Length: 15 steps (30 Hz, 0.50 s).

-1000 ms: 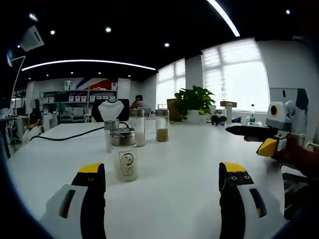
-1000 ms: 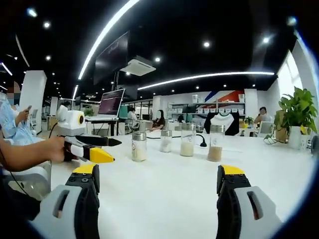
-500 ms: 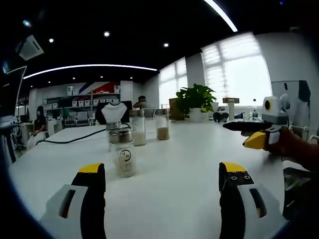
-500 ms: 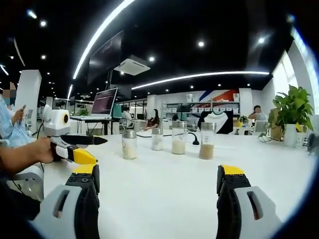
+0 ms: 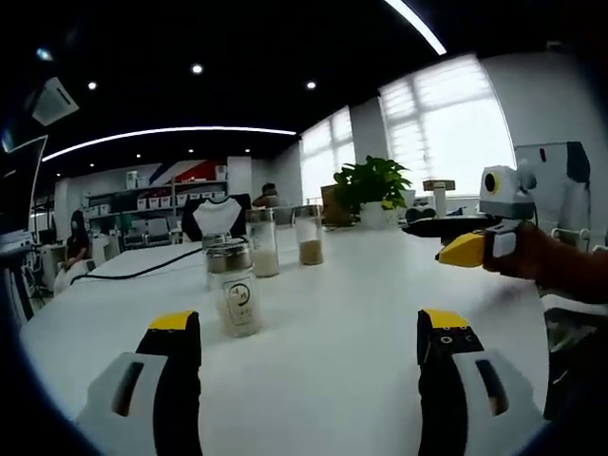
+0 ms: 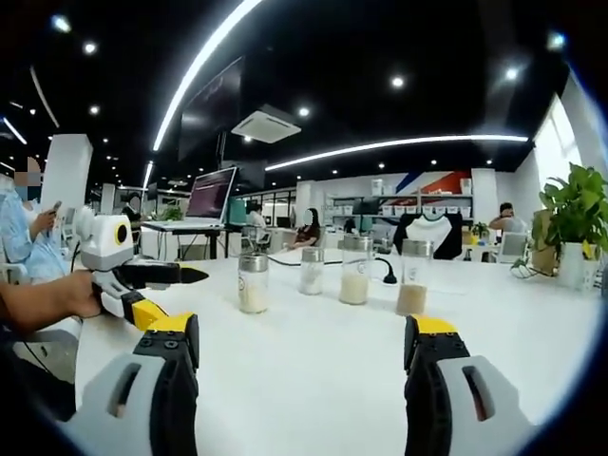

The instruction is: Rotate the seasoning bottle until the label or dispensing opening points toward the visible target arrow and the bottle remains upright within the marked orientation range

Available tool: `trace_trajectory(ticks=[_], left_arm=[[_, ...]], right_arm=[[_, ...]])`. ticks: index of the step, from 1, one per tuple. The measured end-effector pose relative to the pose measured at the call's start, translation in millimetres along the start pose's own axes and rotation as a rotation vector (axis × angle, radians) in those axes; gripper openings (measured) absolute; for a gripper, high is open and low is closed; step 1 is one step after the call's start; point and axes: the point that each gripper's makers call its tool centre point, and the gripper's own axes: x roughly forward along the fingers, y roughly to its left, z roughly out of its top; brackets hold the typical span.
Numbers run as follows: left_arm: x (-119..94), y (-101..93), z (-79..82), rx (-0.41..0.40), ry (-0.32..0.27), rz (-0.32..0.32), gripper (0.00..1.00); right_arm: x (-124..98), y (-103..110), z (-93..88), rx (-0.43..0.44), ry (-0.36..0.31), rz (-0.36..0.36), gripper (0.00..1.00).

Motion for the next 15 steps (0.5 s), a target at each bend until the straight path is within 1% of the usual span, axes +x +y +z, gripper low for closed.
trace_trajectory(ticks=[2,4,6,9,11,15], left_arm=[[0,-0.2,-1.5,0.001,0.006,-0.006,1.00],[-1,2.3,-2.2,-0.008,0.010,0.009,1.00],[-2,3.9,-1.2,-0.007,0.003,0.016,1.00],[-2,3.2,-1.8,-0.001,0.007,0.015,1.00],[0,2.2,-4.3,0.020,0.021,0.014,1.00],[-1,5.2,-5.4,0.024,0.026,0.018,1.00]], right_arm=[[7,-3,-1.2,0.004,0.000,0.007,0.87],[14,-5,-2.5,0.003,-0.013,0.016,0.84],[20,-10,-5.7,0.010,0.004,0.011,0.82],[26,-11,-1.3,0.011,-0.001,0.016,0.78],[33,-11,2.9,0.001,-0.012,0.026,0.76],[49,-12,3.9,-0.017,-0.006,0.039,0.73]])
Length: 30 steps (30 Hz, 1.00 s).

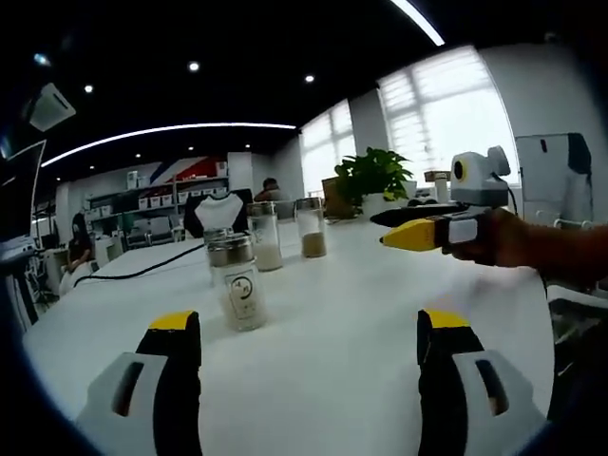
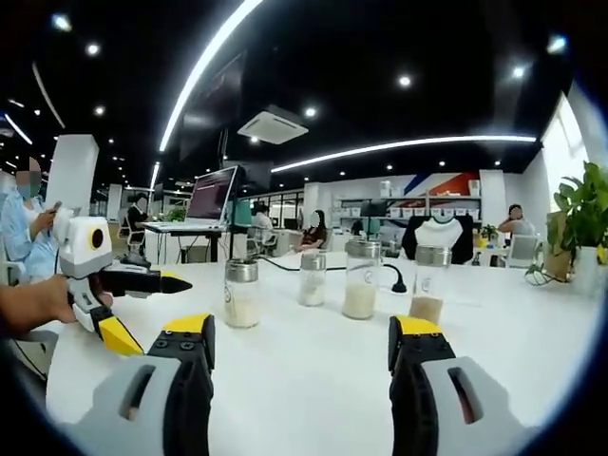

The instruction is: Rotate the seasoning bottle until the label or dispensing opening points toward the visible target arrow and the bottle remains upright within the marked orientation range

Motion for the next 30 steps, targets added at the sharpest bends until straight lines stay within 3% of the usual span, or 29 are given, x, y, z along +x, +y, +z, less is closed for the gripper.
trace_trajectory(ticks=[14,20,30], left_arm=[[0,3.6,4.7,-0.031,-0.030,-0.001,1.00],[1,0.9,2.0,-0.011,-0.013,-0.003,1.00],[1,0.8,1.8,-0.009,-0.014,-0.003,1.00]], right_arm=[[48,-10,-4.2,0.041,0.013,0.037,0.64],[71,-4,-7.1,0.035,0.037,0.081,0.60],[108,-9,-11.6,0.028,0.051,0.077,0.57]])
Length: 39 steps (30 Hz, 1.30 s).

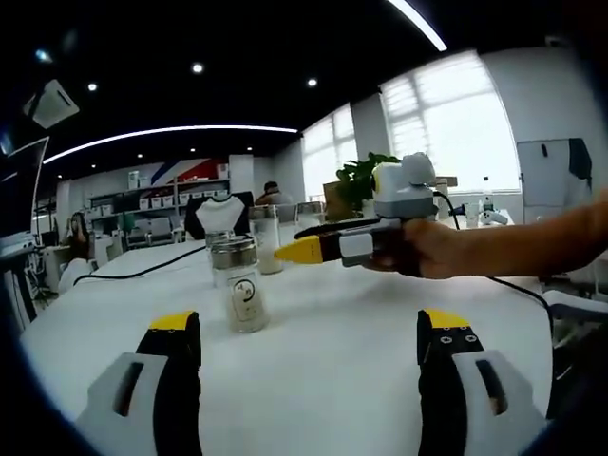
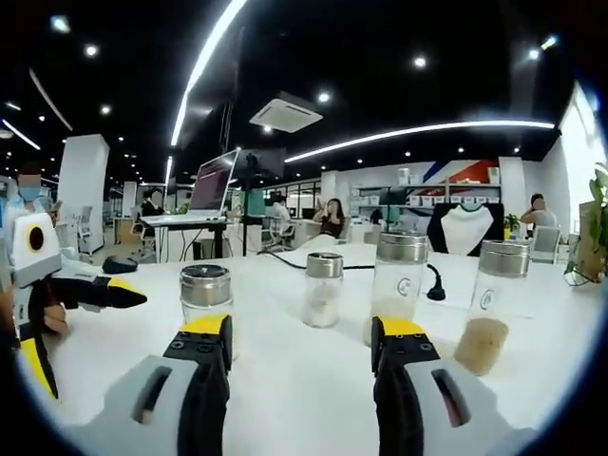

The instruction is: Rotate the seasoning bottle until the label or dispensing opening points toward the visible target arrow and the bottle remains upright within the marked orientation range

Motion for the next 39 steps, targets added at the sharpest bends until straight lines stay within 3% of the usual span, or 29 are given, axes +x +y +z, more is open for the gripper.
trace_trajectory(ticks=[5,9,12,15,17,19,24,26,36,39], left_arm=[[0,2.1,-0.4,-0.005,0.001,0.007,1.00],[0,3.2,1.3,-0.012,-0.010,0.010,0.99],[3,2.1,-3.0,-0.030,0.013,-0.006,1.00],[2,-3.6,-1.7,0.008,0.007,-0.018,1.00],[2,-6.0,-2.7,0.029,0.014,-0.022,1.00],[4,-5.3,-5.6,0.036,0.032,-0.019,1.00],[3,-4.2,-3.1,0.022,0.017,-0.019,1.00],[3,-4.3,-4.5,0.029,0.024,-0.018,1.00],[3,-4.5,-4.2,0.031,0.022,-0.022,1.00],[3,-4.6,-3.6,0.031,0.018,-0.023,1.00]], right_arm=[[17,1,1.2,0.002,-0.022,0.012,0.53],[35,-2,-1.9,-0.040,0.000,-0.014,0.50],[48,-4,-0.6,-0.009,-0.025,-0.013,0.44],[55,-15,-2.8,-0.012,-0.012,-0.068,0.42],[57,-14,-0.1,-0.027,-0.024,-0.063,0.39],[59,-15,-0.7,-0.065,-0.009,-0.076,0.39],[67,-16,-1.7,-0.065,-0.005,-0.091,0.38],[72,-17,-3.8,-0.144,0.023,-0.103,0.38],[97,-14,-5.7,-0.151,0.043,-0.108,0.38],[105,-15,-0.6,-0.126,0.021,-0.114,0.36]])
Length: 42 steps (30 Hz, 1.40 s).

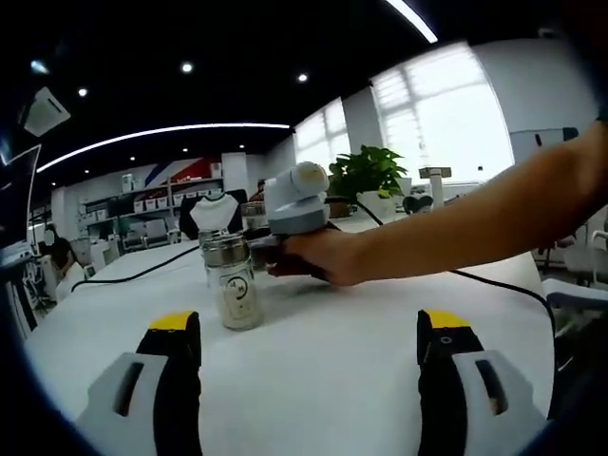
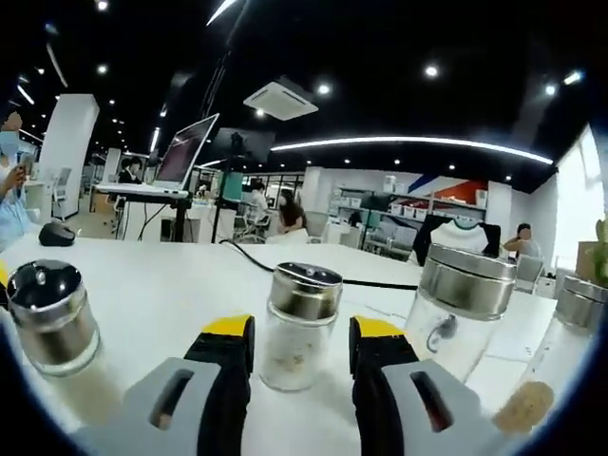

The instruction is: Rotate the seasoning bottle until the label or dispensing opening points toward the visible target arrow and the bottle remains upright within the marked orientation range

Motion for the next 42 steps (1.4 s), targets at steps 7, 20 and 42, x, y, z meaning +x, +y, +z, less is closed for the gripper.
trace_trajectory(ticks=[7,20,42], left_arm=[[0,-0.5,0.5,0.000,-0.002,-0.005,1.00],[1,-1.4,1.6,-0.012,-0.008,-0.017,0.99],[0,-1.1,0.8,0.003,-0.004,-0.009,0.99]], right_arm=[[9,-2,-1.3,-0.031,0.017,-0.018,0.35],[3,2,4.5,0.031,0.029,-0.029,0.31],[-35,-1,33.1,-0.005,-0.022,0.048,0.30]])
